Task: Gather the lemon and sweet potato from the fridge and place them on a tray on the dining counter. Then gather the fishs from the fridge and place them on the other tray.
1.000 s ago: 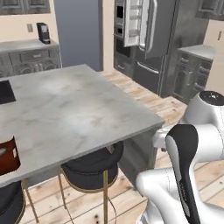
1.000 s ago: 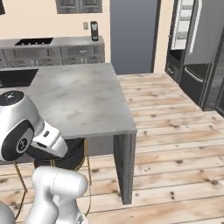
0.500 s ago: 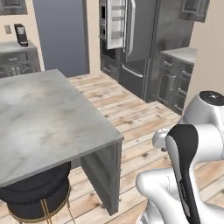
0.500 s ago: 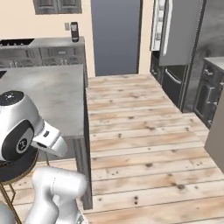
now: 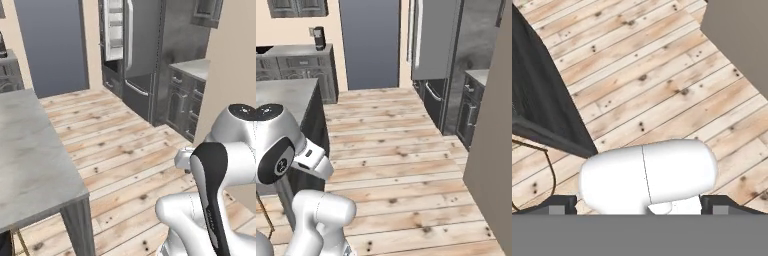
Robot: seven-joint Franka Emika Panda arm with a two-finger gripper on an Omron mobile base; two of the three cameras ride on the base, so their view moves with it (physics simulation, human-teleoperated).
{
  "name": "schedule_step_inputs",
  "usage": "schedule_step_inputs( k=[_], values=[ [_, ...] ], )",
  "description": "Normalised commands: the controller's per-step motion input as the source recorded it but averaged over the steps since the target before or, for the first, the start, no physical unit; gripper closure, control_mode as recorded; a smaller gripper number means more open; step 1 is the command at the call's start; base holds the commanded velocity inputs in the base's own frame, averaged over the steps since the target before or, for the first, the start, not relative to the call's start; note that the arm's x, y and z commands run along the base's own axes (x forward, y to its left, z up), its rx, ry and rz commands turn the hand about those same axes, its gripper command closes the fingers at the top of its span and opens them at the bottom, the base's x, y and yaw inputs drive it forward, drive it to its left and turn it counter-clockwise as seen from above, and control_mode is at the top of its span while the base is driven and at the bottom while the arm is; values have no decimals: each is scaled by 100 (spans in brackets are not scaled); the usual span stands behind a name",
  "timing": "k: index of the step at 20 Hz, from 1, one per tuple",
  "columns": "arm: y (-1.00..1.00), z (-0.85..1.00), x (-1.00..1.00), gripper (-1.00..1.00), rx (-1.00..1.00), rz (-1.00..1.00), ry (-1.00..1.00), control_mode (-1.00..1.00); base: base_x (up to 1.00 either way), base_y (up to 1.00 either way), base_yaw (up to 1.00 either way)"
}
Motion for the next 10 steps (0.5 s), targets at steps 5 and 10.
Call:
schedule_step_inputs(
  k=[5,10],
  values=[
    [0,0,0,-100,0,0,0,100,100,-71,13],
    [0,0,0,-100,0,0,0,100,100,-54,15]
  ],
)
